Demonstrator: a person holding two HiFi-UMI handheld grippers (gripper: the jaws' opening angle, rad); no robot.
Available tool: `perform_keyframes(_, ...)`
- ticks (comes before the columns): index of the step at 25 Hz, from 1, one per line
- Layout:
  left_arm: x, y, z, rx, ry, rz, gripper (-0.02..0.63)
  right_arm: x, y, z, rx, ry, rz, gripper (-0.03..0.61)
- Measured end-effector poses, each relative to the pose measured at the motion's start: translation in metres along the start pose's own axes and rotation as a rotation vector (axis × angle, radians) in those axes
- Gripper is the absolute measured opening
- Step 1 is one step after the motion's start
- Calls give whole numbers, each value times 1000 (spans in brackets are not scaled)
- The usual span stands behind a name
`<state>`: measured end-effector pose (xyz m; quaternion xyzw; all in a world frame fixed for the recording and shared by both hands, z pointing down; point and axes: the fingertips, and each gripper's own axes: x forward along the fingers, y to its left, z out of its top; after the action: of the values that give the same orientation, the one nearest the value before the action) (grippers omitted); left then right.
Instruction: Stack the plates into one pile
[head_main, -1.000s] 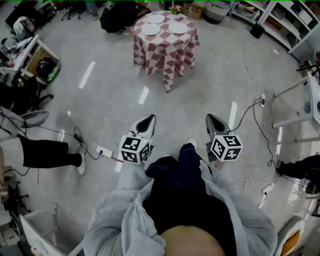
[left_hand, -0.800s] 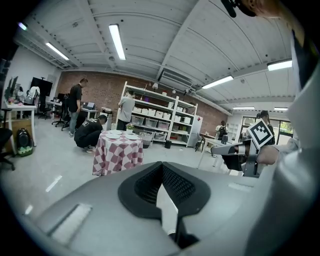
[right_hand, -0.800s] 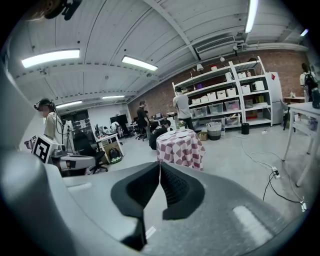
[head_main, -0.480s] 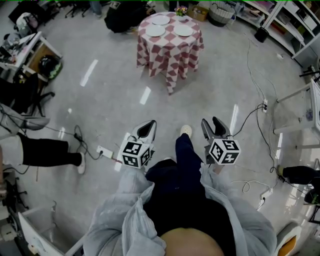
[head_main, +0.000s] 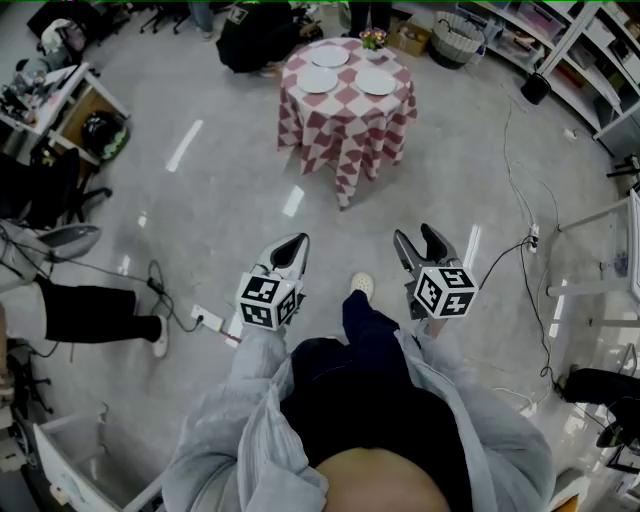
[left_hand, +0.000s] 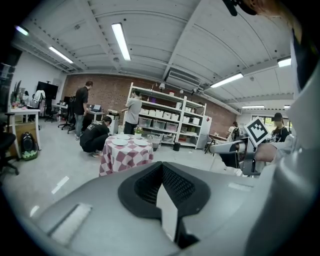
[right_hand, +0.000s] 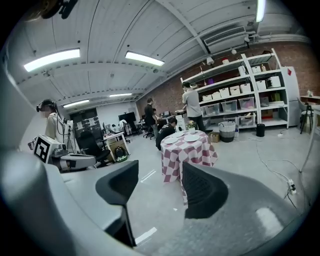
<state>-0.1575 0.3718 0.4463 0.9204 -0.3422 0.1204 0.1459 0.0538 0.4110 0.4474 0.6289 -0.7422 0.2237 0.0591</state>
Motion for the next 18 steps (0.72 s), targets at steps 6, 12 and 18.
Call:
perform_keyframes(6, 56, 31, 41, 12, -33, 36, 15, 56, -32, 42, -9, -13, 28, 276)
perform_keyframes(12, 105, 44, 57, 4, -32, 54, 15, 96, -64, 64, -24, 2, 57, 276)
perform_keyframes(18, 150, 51, 69, 0, -39, 64, 15, 122, -97, 76, -26, 9, 73, 276)
